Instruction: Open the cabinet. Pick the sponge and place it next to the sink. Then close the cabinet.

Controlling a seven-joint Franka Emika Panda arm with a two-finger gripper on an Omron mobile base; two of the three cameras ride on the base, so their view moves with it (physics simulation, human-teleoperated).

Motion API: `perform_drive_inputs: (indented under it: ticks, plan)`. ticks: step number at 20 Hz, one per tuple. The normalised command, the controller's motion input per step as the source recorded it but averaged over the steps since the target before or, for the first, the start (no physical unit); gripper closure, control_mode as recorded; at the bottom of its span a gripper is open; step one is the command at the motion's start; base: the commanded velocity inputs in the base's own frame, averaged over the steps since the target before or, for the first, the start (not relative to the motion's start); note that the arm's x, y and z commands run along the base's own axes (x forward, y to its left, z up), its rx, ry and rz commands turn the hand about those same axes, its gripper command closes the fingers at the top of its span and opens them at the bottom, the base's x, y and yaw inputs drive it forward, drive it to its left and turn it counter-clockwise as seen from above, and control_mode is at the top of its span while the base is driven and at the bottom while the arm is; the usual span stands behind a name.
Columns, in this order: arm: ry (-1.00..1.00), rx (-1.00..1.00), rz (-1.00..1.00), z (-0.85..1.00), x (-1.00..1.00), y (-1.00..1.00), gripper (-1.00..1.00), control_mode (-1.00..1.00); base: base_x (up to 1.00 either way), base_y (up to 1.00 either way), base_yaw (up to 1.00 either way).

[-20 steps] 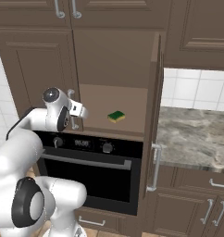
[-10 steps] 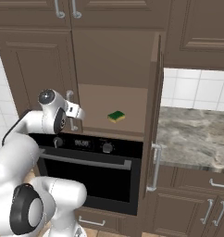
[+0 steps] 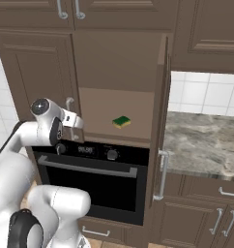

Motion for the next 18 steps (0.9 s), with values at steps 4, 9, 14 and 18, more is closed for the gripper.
perform_drive_inputs:
  ticks: [4, 9, 14, 18]
  plan:
    - [-0.02, 0.01, 0.02, -0.01, -0.24, 0.24, 1.0, -1.0, 0.0, 0.0, 0.0]
    - [-0.03, 0.05, 0.07, -0.07, -0.33, 0.29, 1.0, -1.0, 0.0, 0.0, 0.0]
    - [-0.04, 0.07, 0.11, -0.02, -0.39, 0.32, 1.0, -1.0, 0.0, 0.0, 0.0]
    - [-0.04, 0.07, 0.14, -0.02, -0.46, 0.32, 1.0, -1.0, 0.0, 0.0, 0.0]
